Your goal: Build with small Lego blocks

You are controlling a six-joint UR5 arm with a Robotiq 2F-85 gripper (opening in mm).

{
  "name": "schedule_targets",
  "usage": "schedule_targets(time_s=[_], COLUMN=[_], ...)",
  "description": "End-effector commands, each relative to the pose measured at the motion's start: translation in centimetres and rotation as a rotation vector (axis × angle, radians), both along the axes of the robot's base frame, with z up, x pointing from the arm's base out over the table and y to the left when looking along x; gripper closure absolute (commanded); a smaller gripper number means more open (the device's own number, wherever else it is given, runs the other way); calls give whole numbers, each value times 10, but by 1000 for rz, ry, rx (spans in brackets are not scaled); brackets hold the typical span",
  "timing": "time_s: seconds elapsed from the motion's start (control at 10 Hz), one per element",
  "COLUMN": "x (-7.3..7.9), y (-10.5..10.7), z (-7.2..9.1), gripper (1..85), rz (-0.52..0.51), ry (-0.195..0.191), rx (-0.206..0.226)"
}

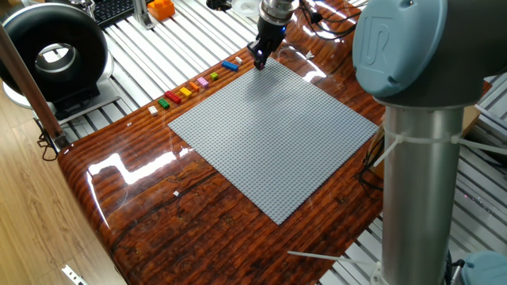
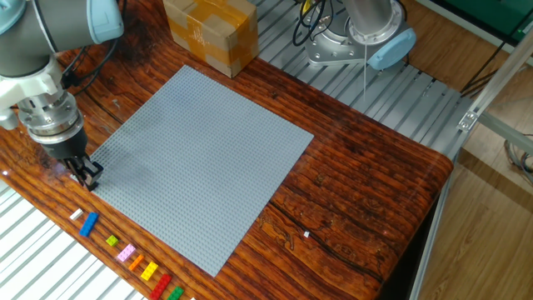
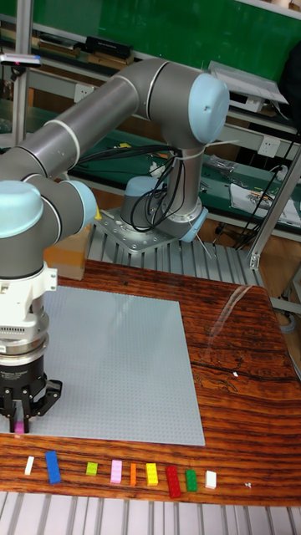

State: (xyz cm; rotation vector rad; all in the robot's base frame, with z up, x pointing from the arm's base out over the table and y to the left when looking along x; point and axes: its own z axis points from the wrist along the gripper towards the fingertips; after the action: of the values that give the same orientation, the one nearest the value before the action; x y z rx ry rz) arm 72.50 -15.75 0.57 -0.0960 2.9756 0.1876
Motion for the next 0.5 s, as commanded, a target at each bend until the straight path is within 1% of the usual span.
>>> schedule_targets(time_s=[0.0, 0.3, 0.4], x=[1, 0, 0], y=[1, 0, 1], z=[1, -1, -1], gripper=[637, 563, 553], rz=[12, 29, 30], ry=[-6, -8, -10], rx=[7, 0, 4])
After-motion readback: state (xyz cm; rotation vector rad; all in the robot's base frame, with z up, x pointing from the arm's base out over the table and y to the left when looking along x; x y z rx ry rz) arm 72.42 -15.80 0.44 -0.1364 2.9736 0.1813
